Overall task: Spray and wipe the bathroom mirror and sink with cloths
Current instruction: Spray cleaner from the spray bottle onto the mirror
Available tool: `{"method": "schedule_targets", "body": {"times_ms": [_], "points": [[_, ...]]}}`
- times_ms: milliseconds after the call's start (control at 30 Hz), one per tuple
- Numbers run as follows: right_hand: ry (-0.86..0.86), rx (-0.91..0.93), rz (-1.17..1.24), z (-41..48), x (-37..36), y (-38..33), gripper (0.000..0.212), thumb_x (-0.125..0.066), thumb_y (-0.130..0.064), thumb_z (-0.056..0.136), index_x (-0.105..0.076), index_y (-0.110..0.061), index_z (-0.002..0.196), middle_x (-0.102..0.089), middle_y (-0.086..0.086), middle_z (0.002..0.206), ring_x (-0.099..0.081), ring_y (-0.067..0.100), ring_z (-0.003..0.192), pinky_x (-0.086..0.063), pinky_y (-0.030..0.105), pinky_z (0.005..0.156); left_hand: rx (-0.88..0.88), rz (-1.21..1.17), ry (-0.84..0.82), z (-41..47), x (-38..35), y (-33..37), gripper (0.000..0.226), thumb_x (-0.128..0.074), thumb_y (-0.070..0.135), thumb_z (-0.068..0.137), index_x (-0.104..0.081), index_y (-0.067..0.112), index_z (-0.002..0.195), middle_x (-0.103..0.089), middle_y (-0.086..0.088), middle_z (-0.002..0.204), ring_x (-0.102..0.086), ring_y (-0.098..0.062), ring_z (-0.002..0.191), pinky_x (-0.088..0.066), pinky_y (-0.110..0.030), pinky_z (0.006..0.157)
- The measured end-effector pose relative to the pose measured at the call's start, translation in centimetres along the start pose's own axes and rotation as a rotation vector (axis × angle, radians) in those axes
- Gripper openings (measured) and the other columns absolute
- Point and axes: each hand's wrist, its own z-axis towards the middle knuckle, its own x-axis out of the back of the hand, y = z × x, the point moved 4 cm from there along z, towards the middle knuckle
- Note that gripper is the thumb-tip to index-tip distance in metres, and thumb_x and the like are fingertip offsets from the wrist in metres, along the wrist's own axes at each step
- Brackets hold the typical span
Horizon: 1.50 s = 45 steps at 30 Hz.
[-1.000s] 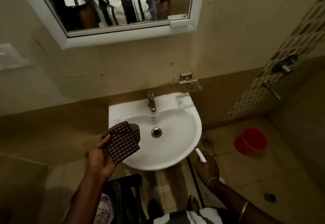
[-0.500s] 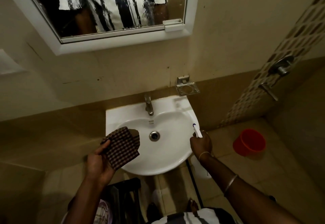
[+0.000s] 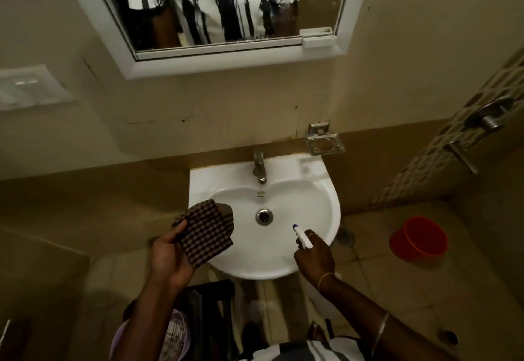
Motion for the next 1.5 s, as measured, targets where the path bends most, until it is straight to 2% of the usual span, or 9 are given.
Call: {"method": "schedule_targets", "body": {"times_ms": [133, 367, 467, 767, 900, 1033, 1300, 1367, 1500], "points": [[-0.079, 0.083, -0.133, -1.6, -1.3, 0.6, 0.030, -0.062, -0.003, 0.074, -0.055, -0.032, 0.074, -0.063, -0.004, 0.082, -0.057, 0.016, 0.078, -0.038, 0.024, 0.063, -0.009, 0.009, 0.031, 0.3, 1.0, 0.4, 0.045, -0.042, 0.021, 0.106, -0.084, 0.016, 0.091, -0.076, -0.012, 0.115, -0.076, -0.029, 0.101, -0.056, -0.056, 0.093], [-0.071, 0.123, -0.191, -2.1, -1.3, 1.4, 0.023, -0.059, -0.003, 0.070, -0.058, -0.024, 0.081, -0.059, -0.005, 0.081, -0.053, 0.016, 0.075, -0.030, 0.016, 0.057, -0.013, -0.016, 0.077, 0.5, 1.5, 0.7, 0.042, -0.044, 0.020, 0.105, -0.084, 0.015, 0.094, -0.076, -0.012, 0.114, -0.077, -0.029, 0.097, -0.062, -0.050, 0.083], [-0.045, 0.085, -0.109, -2.0, -0.2, 1.5, 0.030, -0.057, -0.009, 0.069, -0.057, -0.032, 0.088, -0.061, -0.006, 0.089, -0.059, 0.018, 0.081, -0.038, 0.025, 0.060, -0.003, -0.009, 0.080, 0.7, 1.7, 0.6, 0.040, -0.045, 0.020, 0.104, -0.084, 0.015, 0.094, -0.076, -0.012, 0.115, -0.077, -0.029, 0.097, -0.060, -0.051, 0.085], [0.229, 0.001, 0.077, -0.8, 3.6, 1.0, 0.027, -0.063, 0.001, 0.070, -0.061, -0.024, 0.079, -0.061, -0.006, 0.081, -0.058, 0.014, 0.075, -0.047, 0.033, 0.070, 0.060, -0.005, 0.057, 1.0, 1.5, 0.1, 0.035, -0.048, 0.021, 0.102, -0.082, 0.012, 0.104, -0.066, -0.019, 0.135, -0.059, -0.039, 0.129, -0.032, -0.064, 0.118], [0.251, 0.003, 0.112, -1.0, 4.2, 0.3, 0.030, -0.061, 0.004, 0.071, -0.061, -0.026, 0.076, -0.062, -0.005, 0.079, -0.060, 0.019, 0.075, -0.052, 0.037, 0.070, 0.064, 0.003, 0.057, 1.0, 1.5, -0.1, 0.035, -0.049, 0.021, 0.102, -0.083, 0.014, 0.097, -0.070, -0.017, 0.127, -0.062, -0.039, 0.125, -0.036, -0.065, 0.115], [0.188, 0.055, 0.206, -1.1, 3.9, 0.0, 0.031, -0.051, -0.004, 0.063, -0.064, -0.028, 0.079, -0.067, -0.004, 0.078, -0.065, 0.019, 0.078, -0.053, 0.037, 0.071, 0.058, 0.011, 0.072, 0.7, 1.2, -0.3, 0.032, -0.048, 0.021, 0.102, -0.076, 0.011, 0.115, -0.072, -0.016, 0.123, -0.071, -0.034, 0.108, -0.053, -0.055, 0.097], [0.141, 0.102, 0.352, 0.9, 3.7, -3.0, 0.047, -0.056, 0.007, 0.072, -0.069, -0.032, 0.095, -0.070, -0.010, 0.088, -0.067, 0.019, 0.087, -0.053, 0.033, 0.078, 0.067, 0.026, 0.042, 0.5, -0.6, -1.1, 0.044, -0.043, 0.019, 0.104, -0.084, 0.015, 0.088, -0.075, -0.017, 0.114, -0.073, -0.037, 0.103, -0.054, -0.061, 0.097], [0.151, 0.147, 0.372, 1.6, 4.0, -4.5, 0.045, -0.057, 0.011, 0.074, -0.068, -0.027, 0.096, -0.069, -0.006, 0.089, -0.066, 0.020, 0.088, -0.053, 0.032, 0.077, 0.083, 0.017, 0.052, 0.6, -1.1, -1.4, 0.042, -0.043, 0.019, 0.104, -0.083, 0.011, 0.095, -0.075, -0.019, 0.114, -0.075, -0.038, 0.098, -0.059, -0.060, 0.088], [0.206, 0.211, 0.410, 3.8, 5.4, -7.4, 0.044, -0.059, 0.015, 0.078, -0.068, -0.021, 0.101, -0.067, -0.006, 0.091, -0.066, 0.016, 0.089, -0.049, 0.024, 0.076, 0.097, 0.036, 0.074, 1.1, -2.0, -1.8, 0.036, -0.046, 0.020, 0.103, -0.064, 0.004, 0.128, -0.068, -0.024, 0.128, -0.068, -0.044, 0.113, -0.047, -0.064, 0.105]]}}
